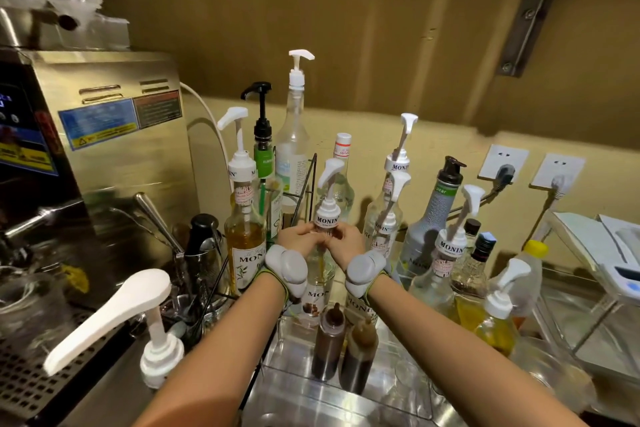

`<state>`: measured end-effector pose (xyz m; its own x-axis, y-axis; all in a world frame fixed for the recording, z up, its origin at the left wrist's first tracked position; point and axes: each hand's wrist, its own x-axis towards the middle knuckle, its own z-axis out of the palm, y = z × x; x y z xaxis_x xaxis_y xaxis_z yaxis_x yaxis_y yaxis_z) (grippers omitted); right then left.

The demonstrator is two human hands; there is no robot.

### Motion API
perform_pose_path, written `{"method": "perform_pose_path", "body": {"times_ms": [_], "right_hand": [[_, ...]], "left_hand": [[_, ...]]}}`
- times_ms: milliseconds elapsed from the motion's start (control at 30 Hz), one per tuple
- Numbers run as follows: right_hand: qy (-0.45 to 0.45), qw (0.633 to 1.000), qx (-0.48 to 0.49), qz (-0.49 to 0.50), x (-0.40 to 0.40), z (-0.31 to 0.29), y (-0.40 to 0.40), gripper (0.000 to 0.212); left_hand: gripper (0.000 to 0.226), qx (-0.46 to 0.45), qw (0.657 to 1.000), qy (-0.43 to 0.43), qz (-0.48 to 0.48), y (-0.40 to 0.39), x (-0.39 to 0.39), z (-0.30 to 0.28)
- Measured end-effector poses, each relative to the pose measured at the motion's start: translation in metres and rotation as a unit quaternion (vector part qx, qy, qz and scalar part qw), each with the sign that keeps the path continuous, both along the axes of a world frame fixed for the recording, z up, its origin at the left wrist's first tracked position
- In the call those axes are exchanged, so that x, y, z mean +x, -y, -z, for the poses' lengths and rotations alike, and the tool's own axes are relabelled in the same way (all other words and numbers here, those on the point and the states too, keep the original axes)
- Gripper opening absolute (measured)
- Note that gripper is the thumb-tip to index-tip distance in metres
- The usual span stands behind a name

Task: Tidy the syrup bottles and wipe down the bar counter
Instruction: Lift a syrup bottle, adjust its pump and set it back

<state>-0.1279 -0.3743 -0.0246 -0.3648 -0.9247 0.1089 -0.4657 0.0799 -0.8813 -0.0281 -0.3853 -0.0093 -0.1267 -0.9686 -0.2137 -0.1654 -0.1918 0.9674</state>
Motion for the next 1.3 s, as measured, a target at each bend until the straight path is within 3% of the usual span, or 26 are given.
{"method": "perform_pose_path", "body": {"times_ms": [633,767,867,933,967,1067,1167,1233,1300], "right_hand": [[0.052,0.995,0.075,-0.047,-0.003,-0.014,-0.011,0.041],[0.045,0.994,0.097,-0.024,-0.002,-0.018,-0.025,0.053],[0.042,0.994,0.097,-0.016,-0.001,-0.023,-0.036,0.062],[0.043,0.995,0.088,-0.011,0.001,-0.027,-0.05,0.064],[0.048,0.996,0.075,-0.008,0.004,-0.029,-0.057,0.064],[0.048,0.998,0.05,0.001,0.012,-0.031,-0.077,0.062],[0.059,0.997,0.051,0.006,0.018,-0.031,-0.093,0.062],[0.059,0.997,0.047,0.017,0.025,-0.031,-0.106,0.064],[0.057,0.997,0.04,0.029,0.032,-0.03,-0.12,0.065]], "left_hand": [[0.048,-0.003,1.0,-0.015,0.018,-0.032,0.005,-0.014],[0.05,0.004,0.999,-0.023,0.022,-0.051,0.008,-0.022],[0.037,0.004,0.999,-0.039,0.026,-0.067,0.009,-0.026],[0.01,0.01,0.998,-0.045,0.032,-0.077,0.012,-0.029],[0.007,0.01,0.998,-0.051,0.032,-0.082,0.014,-0.03],[0.006,0.007,0.997,-0.065,0.03,-0.096,0.019,-0.032],[0.032,0.004,0.997,-0.067,0.04,-0.112,0.026,-0.034],[0.016,0.01,0.996,-0.064,0.054,-0.124,0.034,-0.034],[0.021,0.021,0.995,-0.066,0.065,-0.14,0.042,-0.035]]}}
